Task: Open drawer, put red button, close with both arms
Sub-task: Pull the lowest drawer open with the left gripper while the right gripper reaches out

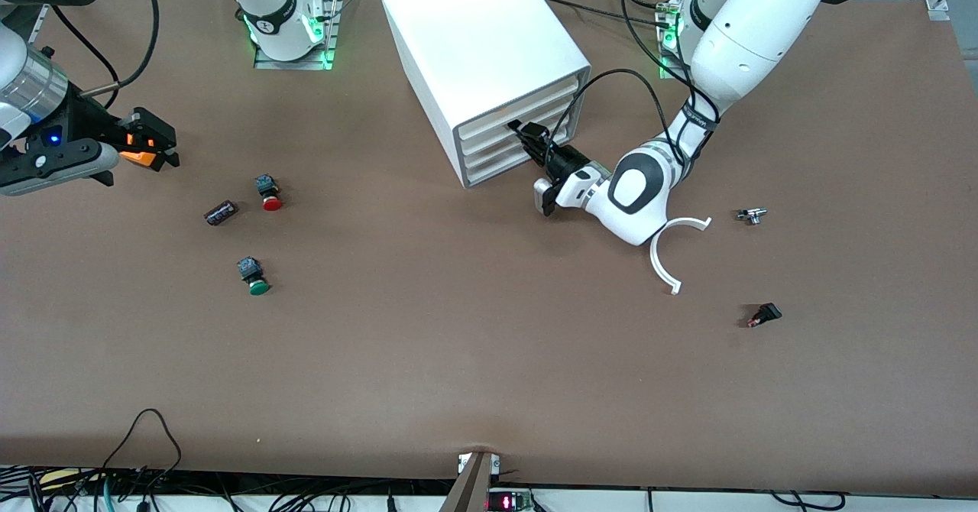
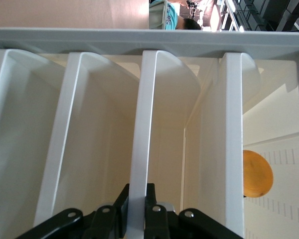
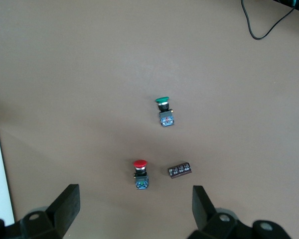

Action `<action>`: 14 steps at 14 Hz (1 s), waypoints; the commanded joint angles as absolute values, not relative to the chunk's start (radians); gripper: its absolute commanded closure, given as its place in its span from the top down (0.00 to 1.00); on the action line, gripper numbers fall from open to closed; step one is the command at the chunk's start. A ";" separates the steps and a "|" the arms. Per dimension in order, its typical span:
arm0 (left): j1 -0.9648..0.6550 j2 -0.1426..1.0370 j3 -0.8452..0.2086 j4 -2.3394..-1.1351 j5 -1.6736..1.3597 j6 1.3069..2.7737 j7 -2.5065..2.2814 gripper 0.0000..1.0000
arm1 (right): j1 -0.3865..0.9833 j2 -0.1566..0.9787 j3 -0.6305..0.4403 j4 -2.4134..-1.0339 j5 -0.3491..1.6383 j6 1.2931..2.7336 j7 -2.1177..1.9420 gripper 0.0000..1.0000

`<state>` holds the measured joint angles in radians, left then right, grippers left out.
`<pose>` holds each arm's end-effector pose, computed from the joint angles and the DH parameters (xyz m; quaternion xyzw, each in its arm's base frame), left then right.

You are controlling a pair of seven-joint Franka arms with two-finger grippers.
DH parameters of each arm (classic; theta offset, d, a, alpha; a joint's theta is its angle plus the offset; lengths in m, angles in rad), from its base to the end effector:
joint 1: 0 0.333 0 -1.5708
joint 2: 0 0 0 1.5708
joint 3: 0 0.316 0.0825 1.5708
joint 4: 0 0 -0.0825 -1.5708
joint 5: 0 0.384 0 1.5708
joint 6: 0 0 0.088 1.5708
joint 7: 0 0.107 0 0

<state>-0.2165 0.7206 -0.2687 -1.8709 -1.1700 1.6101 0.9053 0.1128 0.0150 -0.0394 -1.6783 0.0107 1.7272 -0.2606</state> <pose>0.4582 -0.3443 0.1618 0.6945 -0.2380 -0.2668 0.6243 0.5684 0.0429 0.5787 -0.9861 -0.1655 -0.0173 0.0034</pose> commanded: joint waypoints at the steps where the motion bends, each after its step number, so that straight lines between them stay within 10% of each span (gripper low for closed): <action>1: -0.213 0.712 -0.242 -1.853 -1.184 1.626 0.904 0.09 | 0.112 0.034 -0.037 -1.654 0.014 1.727 -0.276 1.00; 14: -0.129 0.716 -0.183 -1.789 -1.173 1.623 0.893 0.08 | 0.114 0.084 -0.037 -1.654 0.015 1.758 -0.268 1.00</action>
